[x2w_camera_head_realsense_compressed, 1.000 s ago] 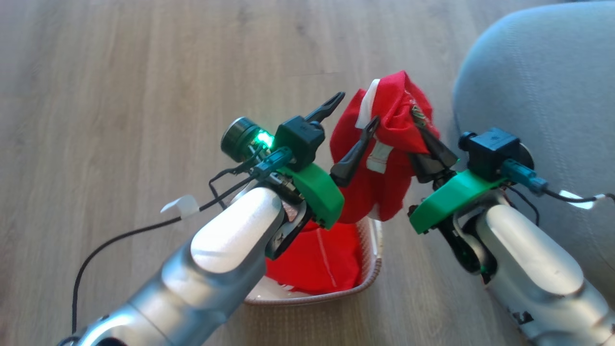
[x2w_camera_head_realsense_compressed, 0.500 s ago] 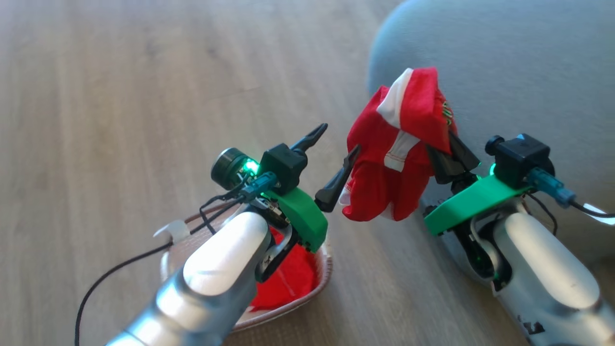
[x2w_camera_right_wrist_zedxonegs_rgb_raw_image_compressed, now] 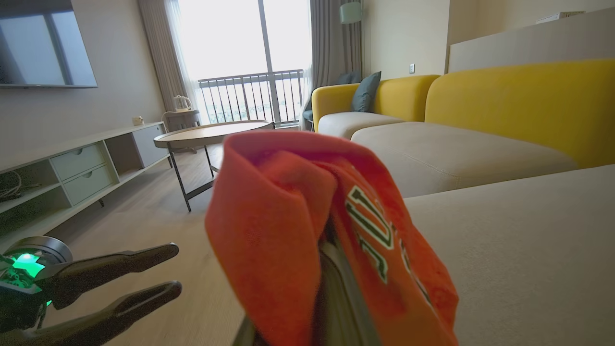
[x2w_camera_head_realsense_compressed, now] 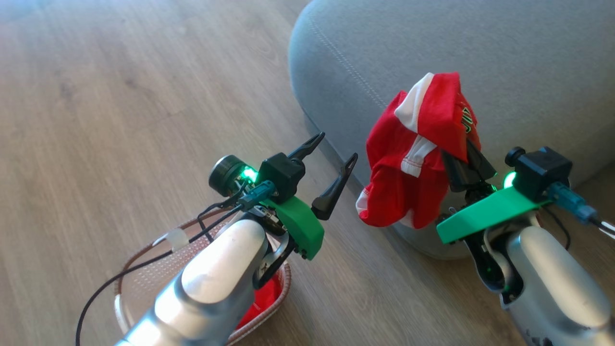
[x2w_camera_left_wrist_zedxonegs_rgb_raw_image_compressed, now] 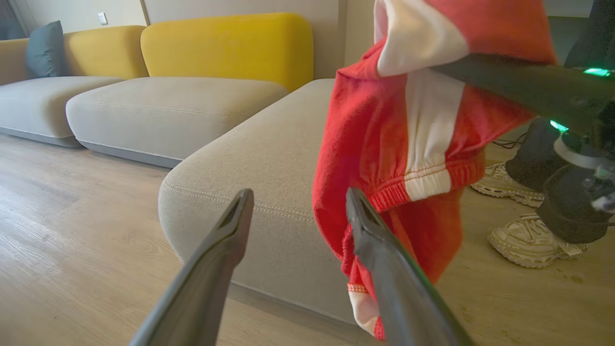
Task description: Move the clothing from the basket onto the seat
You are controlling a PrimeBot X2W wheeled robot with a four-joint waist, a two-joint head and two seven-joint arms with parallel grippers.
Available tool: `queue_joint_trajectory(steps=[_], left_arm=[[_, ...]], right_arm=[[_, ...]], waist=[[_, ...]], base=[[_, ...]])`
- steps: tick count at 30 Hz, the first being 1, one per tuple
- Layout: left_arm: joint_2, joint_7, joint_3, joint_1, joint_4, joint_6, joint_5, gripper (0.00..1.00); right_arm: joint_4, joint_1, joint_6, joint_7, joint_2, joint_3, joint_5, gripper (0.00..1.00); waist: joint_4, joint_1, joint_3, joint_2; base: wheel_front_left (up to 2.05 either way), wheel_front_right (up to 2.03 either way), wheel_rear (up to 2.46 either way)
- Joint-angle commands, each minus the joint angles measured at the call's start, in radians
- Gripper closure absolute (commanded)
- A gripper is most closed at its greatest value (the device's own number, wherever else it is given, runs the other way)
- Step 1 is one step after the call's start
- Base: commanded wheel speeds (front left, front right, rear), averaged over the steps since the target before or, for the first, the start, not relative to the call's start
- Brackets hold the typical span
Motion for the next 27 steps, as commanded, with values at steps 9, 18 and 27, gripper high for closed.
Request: queue_joint_trajectory(steps=[9, 18, 27], left_arm=[[0.007, -0.005, 0.033, -0.053, -0.044, -0.014, 0.035, 0.0], [0.007, -0.005, -0.035, -0.115, -0.059, -0.026, 0.063, 0.0], [0.018, -0.005, -0.092, -0.179, -0.05, -0.034, 0.111, 0.0]], right_arm=[[-0.026, -0.074, 0.007, -0.005, -0.003, -0.074, -0.111, 1.0], [0.081, -0.271, 0.007, -0.005, -0.038, -0.284, -0.205, 1.0], [0.237, -0.489, 0.007, -0.005, -0.126, -0.399, -0.277, 1.0]], waist=[[-0.01, 0.0, 0.077, -0.0001], [0.055, 0.0, 0.236, -0.0001], [0.116, 0.0, 0.394, -0.0001]], base=[[0.0, 0.0, 0.0], [0.0, 0.0, 0.0], [0.0, 0.0, 0.0]])
